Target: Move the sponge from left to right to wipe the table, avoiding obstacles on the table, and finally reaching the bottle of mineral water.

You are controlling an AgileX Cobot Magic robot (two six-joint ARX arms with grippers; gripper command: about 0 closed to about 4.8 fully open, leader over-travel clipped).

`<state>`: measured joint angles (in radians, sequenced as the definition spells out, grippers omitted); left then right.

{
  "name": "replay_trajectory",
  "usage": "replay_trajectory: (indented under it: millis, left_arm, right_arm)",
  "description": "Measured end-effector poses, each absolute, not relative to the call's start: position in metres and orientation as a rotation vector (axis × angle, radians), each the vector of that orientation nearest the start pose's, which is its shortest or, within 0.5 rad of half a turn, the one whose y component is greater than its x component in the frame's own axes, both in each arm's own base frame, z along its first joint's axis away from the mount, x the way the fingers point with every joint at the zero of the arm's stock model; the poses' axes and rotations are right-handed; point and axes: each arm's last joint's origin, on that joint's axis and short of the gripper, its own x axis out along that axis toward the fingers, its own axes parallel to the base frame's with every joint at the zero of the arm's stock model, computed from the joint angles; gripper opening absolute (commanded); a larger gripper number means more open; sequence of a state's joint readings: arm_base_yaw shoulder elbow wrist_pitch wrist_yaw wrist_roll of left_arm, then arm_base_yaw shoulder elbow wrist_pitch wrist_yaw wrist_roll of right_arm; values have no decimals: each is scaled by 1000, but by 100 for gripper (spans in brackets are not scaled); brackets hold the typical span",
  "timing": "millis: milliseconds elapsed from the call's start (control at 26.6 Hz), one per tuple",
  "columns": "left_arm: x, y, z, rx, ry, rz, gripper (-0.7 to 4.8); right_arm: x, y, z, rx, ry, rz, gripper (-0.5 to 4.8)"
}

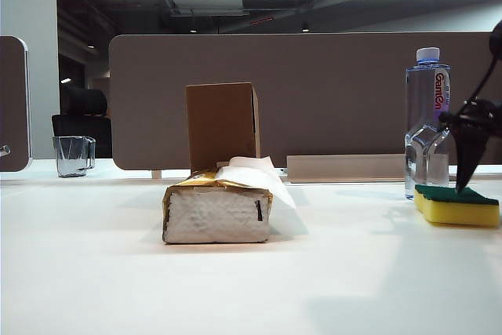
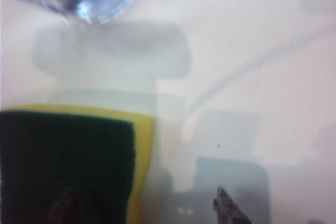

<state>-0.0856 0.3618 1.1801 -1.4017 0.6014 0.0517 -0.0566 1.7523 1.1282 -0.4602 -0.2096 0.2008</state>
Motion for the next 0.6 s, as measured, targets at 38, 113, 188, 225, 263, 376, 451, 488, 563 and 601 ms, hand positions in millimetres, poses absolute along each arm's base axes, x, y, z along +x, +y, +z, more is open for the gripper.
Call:
replay_trajectory:
  millis: [38, 113, 188, 225, 263, 376, 451, 488, 563, 601]
  left_arm:
    - [-28, -14, 366, -104, 557, -682, 317]
    - [-28, -14, 366, -103, 557, -681, 317]
    - [-28, -14, 366, -104, 557, -682, 317]
    - [-28, -14, 366, -104, 557, -682, 317]
    - [-28, -14, 366, -103, 557, -681, 317]
    - [-26, -14, 369, -90, 521, -673, 317]
    - [-24, -13, 371, -76, 499, -644, 317]
    - [-23, -13, 372, -64, 484, -615, 317]
    - [-21, -11, 374, -43, 460, -556, 317]
    - [-20, -10, 375, -31, 449, -517, 317]
  right_arm:
    - [348, -14, 187, 325, 1078, 29, 338]
    - [351, -15, 194, 325, 1063, 28, 338]
    - [353, -16, 200, 324, 1050, 29, 338]
    - [353, -16, 202, 323, 1046, 30, 337]
    - [352, -16, 205, 324, 1044, 30, 337]
    - [347, -16, 219, 321, 1015, 33, 337]
    - [343, -16, 228, 318, 990, 36, 337]
    - [341, -15, 233, 317, 976, 38, 337]
    - [336, -15, 242, 314, 952, 41, 336]
    - [333, -15, 248, 313, 940, 43, 336]
